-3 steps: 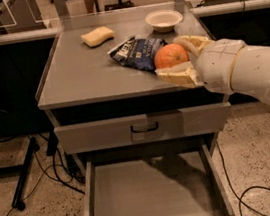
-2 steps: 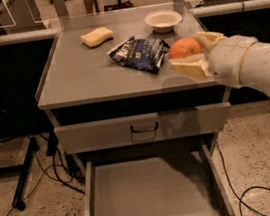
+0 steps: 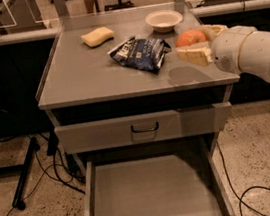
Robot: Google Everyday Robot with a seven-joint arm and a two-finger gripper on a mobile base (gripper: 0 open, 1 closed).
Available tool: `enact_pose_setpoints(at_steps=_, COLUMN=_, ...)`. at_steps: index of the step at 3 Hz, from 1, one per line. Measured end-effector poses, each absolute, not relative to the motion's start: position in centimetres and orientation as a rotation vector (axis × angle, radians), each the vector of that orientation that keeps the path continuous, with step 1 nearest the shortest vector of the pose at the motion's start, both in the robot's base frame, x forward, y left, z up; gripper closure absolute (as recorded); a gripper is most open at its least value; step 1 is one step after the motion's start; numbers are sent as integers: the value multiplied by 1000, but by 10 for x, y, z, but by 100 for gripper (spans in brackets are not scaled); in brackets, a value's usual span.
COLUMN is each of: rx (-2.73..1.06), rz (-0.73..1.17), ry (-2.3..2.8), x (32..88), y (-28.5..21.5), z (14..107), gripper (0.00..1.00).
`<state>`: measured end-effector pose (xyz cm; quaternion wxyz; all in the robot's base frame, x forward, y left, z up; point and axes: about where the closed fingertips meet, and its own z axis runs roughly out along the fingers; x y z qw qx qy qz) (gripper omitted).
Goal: Pick orange from middle drawer and place on counter
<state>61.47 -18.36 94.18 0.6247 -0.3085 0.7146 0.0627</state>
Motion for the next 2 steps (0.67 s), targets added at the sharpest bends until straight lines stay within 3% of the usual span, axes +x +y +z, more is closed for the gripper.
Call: enact_pose_setpoints(at_steps=2, rx=-698, rz=144, ry=1687, x=655, y=-188, z=946, gripper=100)
